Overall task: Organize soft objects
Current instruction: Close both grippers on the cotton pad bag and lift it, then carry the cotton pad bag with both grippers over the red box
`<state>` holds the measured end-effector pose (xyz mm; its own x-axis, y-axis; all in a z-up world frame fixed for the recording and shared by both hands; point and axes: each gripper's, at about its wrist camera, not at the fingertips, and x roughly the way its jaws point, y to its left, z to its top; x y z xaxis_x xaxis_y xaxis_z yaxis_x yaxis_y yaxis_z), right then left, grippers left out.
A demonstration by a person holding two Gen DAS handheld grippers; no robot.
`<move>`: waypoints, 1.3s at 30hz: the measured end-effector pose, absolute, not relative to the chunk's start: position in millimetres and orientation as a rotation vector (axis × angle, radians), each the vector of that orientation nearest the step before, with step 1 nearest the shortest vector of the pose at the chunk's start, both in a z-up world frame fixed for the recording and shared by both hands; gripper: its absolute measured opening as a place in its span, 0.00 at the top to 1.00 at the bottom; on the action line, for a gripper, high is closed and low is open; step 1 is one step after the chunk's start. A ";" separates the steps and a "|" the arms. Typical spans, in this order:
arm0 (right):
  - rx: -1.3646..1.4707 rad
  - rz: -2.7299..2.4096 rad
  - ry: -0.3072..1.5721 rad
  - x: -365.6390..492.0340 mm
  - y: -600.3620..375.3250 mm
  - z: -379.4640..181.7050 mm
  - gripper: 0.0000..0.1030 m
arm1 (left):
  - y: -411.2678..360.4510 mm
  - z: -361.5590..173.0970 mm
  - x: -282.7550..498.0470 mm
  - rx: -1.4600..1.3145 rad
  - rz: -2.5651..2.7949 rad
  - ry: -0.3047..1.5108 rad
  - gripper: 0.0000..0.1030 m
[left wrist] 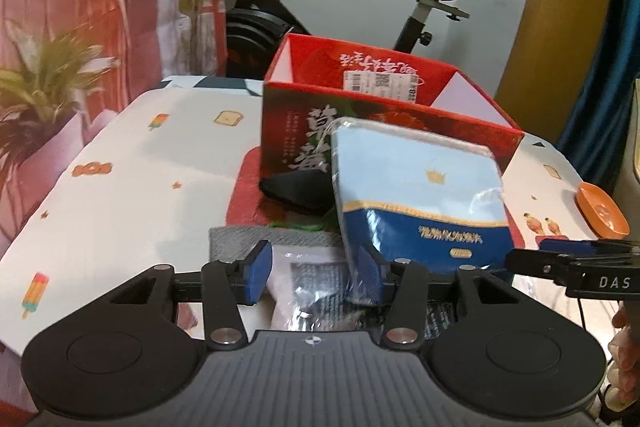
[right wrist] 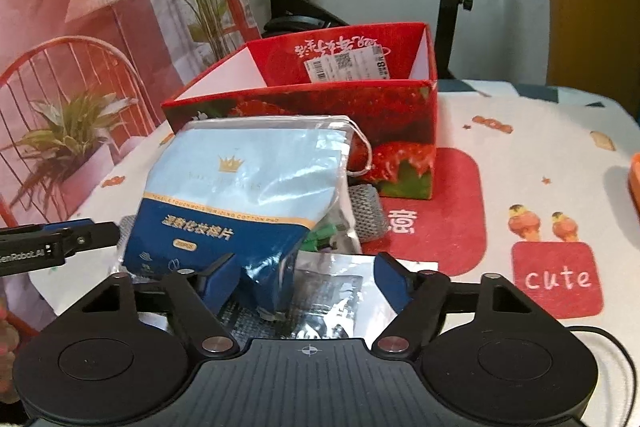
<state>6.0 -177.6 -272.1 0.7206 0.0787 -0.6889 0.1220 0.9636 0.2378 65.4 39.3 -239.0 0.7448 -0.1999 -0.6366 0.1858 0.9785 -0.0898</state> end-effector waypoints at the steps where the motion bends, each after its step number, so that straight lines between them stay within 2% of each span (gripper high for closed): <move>1: 0.288 -0.016 0.768 7.5 -178.5 -272.3 0.34 | 37.8 -237.8 68.0 -0.025 -0.221 0.696 0.51; 5: 0.308 0.012 0.764 15.9 -179.1 -271.2 0.35 | 31.8 -233.5 79.7 -0.054 -0.266 0.701 0.51; 16: 0.369 0.076 0.765 31.8 -182.1 -280.4 0.49 | 22.9 -255.3 95.9 -0.163 -0.348 0.797 0.51; 28: 0.411 0.113 0.782 33.5 -179.9 -289.2 0.55 | 22.6 -263.0 97.9 -0.196 -0.389 0.824 0.53; 34: 0.400 0.120 0.781 33.8 -175.6 -288.3 0.61 | 16.5 -259.3 97.1 -0.141 -0.404 0.807 0.57; 39: 0.372 0.124 0.715 25.9 -174.1 -270.2 0.62 | 16.1 -235.2 90.2 -0.094 -0.432 0.729 0.57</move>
<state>25.9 -174.1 -270.2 0.7510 0.2368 -0.6163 0.0149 0.9272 0.3744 90.2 16.1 -235.2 0.6622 -0.4143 -0.6244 0.3495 0.9078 -0.2317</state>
